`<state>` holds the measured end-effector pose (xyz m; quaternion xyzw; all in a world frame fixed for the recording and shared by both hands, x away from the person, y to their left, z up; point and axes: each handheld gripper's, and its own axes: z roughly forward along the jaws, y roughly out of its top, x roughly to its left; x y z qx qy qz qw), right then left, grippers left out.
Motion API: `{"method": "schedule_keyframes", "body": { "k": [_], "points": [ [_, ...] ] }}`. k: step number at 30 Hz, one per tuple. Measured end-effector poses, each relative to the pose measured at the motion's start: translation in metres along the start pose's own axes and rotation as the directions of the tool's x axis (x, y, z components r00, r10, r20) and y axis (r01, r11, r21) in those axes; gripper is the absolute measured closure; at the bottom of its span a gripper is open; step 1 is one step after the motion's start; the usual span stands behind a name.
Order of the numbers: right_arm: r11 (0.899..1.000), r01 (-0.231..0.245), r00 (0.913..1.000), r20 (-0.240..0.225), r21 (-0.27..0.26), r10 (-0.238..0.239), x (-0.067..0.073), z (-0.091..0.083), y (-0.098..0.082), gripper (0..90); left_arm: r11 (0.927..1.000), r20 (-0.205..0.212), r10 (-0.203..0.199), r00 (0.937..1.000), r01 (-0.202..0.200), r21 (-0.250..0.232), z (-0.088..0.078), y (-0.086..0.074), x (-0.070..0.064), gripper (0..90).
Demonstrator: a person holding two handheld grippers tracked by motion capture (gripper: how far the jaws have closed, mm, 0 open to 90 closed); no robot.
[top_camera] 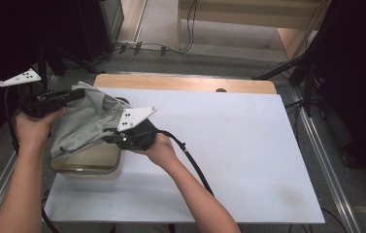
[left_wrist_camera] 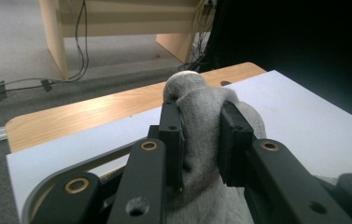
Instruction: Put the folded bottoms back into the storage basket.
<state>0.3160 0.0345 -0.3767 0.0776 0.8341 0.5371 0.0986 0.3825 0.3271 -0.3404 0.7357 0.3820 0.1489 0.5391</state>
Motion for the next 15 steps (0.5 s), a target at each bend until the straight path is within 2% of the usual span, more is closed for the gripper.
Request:
{"method": "schedule_keyframes", "body": {
  "k": [9, 15],
  "points": [
    [0.999, 0.028, 0.9992, 0.027, 0.038, -0.029, 0.003, 0.020, 0.004, 75.4, 0.9999, -0.019, -0.005, 0.9998, 0.005, 0.012, -0.002, -0.003, 0.012, 74.5],
    [0.999, 0.024, 0.9994, 0.025, 0.044, -0.026, 0.001, 0.028, 0.003, 75.4, 0.9996, -0.033, 0.007, 0.9994, -0.006, 0.029, -0.001, -0.004, 0.015, 74.5]
  ]
}}
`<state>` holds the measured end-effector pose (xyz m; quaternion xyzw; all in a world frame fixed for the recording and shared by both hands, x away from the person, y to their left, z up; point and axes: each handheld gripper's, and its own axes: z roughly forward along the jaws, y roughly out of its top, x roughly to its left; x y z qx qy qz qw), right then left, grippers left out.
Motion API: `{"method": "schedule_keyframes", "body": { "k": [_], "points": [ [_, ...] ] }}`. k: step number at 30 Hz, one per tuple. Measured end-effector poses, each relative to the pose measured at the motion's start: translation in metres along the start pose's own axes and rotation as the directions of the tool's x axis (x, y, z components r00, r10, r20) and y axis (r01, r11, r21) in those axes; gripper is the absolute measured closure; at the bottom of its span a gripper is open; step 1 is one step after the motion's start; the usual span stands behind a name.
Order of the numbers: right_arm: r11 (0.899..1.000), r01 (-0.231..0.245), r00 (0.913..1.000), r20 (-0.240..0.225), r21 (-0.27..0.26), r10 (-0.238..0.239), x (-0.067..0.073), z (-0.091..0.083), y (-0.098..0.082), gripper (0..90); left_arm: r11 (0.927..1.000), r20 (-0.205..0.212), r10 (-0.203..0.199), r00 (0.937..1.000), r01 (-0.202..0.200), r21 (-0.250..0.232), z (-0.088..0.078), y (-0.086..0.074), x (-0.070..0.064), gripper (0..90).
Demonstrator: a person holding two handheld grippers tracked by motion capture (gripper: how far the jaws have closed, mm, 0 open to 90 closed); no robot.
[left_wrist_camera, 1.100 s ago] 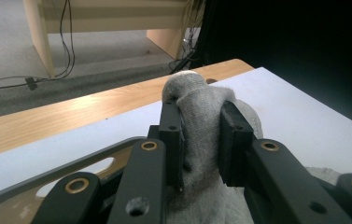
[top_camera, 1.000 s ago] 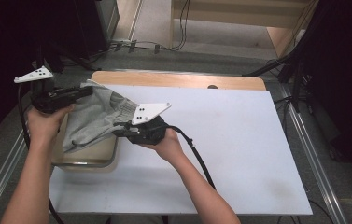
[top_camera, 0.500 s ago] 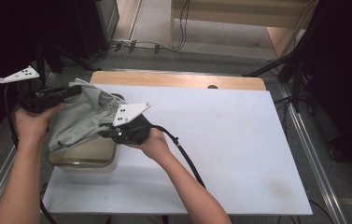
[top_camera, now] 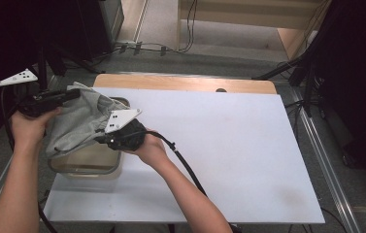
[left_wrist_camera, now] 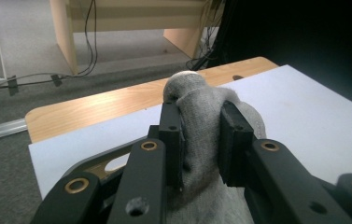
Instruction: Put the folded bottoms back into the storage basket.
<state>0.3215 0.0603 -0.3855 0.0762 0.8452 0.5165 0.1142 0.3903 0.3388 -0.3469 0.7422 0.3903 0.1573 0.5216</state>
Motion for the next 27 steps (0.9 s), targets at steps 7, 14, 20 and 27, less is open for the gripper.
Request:
{"method": "schedule_keyframes", "body": {
  "k": [7, 14, 20, 27],
  "points": [
    [1.000, 0.013, 0.9999, -0.001, 0.022, -0.013, -0.004, 0.011, -0.006, 60.1, 0.9997, 0.007, 0.020, 0.9998, -0.020, 0.012, 0.003, -0.003, 0.003, 61.9],
    [0.979, -0.197, 0.9770, 0.073, -0.053, 0.201, -0.026, -0.001, -0.011, 0.7, 0.9993, -0.004, 0.031, 0.9995, -0.031, -0.022, 0.003, 0.001, -0.008, 4.1],
    [0.981, -0.190, 0.9742, 0.114, -0.048, 0.194, -0.030, -0.016, -0.012, 0.0, 0.9979, 0.006, 0.064, 0.9979, -0.064, 0.013, 0.007, 0.002, -0.019, 0.0],
    [0.981, -0.190, 0.9723, 0.129, -0.051, 0.195, -0.031, -0.030, -0.018, 0.0, 0.9971, 0.039, 0.074, 0.9965, -0.074, 0.016, 0.010, 0.001, -0.030, 0.0]
  ]
}}
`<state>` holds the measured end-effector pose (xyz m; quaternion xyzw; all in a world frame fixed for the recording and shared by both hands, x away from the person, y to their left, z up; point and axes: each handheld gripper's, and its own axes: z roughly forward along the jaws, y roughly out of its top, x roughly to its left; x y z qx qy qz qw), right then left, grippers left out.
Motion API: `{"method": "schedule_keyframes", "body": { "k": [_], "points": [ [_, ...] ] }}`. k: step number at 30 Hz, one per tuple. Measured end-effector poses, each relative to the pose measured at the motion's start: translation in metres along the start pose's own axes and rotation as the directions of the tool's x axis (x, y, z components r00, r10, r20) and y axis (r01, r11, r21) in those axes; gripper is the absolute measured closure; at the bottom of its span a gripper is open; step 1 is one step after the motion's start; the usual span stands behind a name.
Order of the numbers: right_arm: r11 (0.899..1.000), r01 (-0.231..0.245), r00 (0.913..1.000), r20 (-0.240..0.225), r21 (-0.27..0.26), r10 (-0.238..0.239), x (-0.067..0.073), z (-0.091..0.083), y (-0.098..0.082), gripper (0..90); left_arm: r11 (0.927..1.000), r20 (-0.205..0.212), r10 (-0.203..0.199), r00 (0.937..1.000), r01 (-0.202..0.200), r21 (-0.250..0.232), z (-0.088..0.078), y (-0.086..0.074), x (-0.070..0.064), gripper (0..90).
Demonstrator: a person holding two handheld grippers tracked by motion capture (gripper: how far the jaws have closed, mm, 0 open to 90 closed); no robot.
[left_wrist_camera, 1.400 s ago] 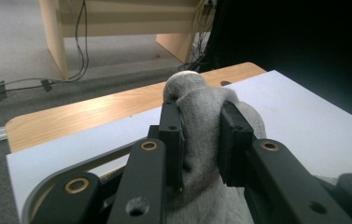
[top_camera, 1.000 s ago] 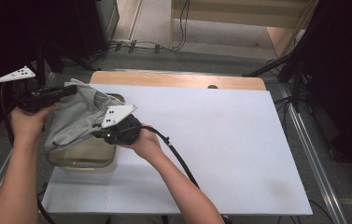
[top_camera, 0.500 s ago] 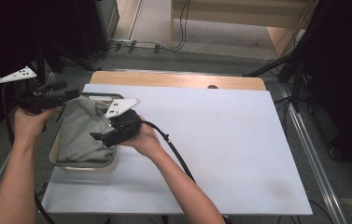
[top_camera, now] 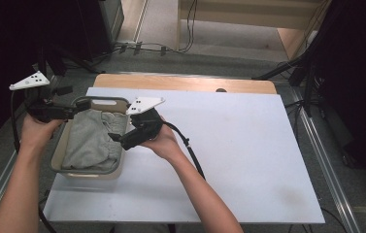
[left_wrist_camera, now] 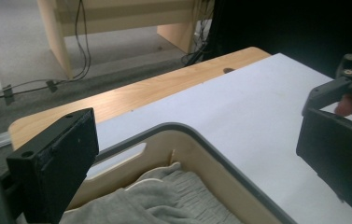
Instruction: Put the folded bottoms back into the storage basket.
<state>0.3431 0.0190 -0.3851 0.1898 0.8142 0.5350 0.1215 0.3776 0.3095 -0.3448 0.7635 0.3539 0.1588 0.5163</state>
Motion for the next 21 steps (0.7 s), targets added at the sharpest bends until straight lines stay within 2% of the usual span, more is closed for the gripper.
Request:
{"method": "schedule_keyframes", "body": {
  "k": [2, 9, 13, 16, 21],
  "points": [
    [1.000, -0.002, 1.0000, 0.005, 0.008, 0.002, 0.000, -0.003, -0.002, 0.0, 0.9999, 0.004, 0.011, 0.9999, -0.011, 0.005, 0.001, -0.002, -0.004, 0.0],
    [1.000, 0.003, 0.9997, 0.025, 0.016, -0.003, -0.001, -0.018, -0.007, 0.0, 0.9998, 0.020, 0.012, 0.9997, -0.012, 0.018, 0.006, -0.006, -0.016, 0.0],
    [1.000, -0.002, 0.9996, 0.027, 0.012, 0.001, -0.004, -0.027, -0.010, 0.0, 0.9998, 0.040, 0.014, 0.9991, -0.015, 0.013, 0.009, -0.006, -0.024, 0.0],
    [1.000, -0.005, 0.9995, 0.031, 0.010, 0.005, -0.005, -0.033, -0.013, 0.0, 1.0000, 0.078, 0.007, 0.9969, -0.007, -0.007, 0.012, -0.008, -0.029, 0.0],
    [1.000, -0.009, 0.9993, 0.037, 0.010, 0.009, -0.008, -0.044, -0.017, 0.0, 0.9999, 0.094, 0.012, 0.9955, -0.012, -0.002, 0.017, -0.010, -0.037, 0.0]
  ]
}}
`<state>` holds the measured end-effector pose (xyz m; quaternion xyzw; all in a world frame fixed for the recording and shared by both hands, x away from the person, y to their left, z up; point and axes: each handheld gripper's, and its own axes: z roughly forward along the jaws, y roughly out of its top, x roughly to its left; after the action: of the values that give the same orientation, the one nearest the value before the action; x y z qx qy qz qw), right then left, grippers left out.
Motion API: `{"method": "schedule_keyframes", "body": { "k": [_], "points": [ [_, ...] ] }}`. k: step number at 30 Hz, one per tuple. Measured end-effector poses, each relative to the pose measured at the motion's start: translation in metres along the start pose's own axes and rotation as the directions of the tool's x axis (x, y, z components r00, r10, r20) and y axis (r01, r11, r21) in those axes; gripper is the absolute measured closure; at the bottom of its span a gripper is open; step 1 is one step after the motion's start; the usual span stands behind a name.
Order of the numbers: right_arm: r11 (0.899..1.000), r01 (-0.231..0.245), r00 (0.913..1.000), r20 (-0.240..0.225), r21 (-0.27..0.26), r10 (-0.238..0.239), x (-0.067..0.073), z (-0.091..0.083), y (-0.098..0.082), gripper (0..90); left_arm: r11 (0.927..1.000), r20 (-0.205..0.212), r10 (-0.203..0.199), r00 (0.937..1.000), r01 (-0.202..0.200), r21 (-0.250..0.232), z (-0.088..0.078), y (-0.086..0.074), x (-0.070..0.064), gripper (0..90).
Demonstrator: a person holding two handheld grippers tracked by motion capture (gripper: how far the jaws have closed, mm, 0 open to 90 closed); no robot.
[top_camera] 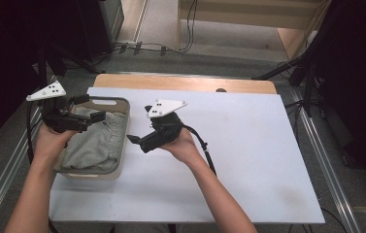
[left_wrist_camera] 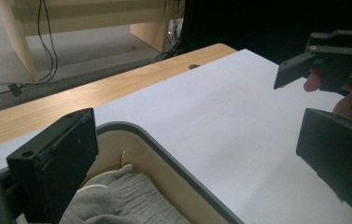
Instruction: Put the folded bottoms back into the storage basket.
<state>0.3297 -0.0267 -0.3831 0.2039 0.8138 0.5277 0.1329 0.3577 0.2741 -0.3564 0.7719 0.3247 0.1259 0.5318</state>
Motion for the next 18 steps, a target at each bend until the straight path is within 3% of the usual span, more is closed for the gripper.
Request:
{"method": "schedule_keyframes", "body": {
  "k": [18],
  "points": [
    [1.000, -0.002, 0.9997, 0.023, 0.004, 0.002, -0.004, -0.035, -0.019, 0.0, 0.9992, 0.024, 0.035, 0.9991, -0.036, 0.018, 0.017, -0.003, -0.028, 0.0]
  ]
}}
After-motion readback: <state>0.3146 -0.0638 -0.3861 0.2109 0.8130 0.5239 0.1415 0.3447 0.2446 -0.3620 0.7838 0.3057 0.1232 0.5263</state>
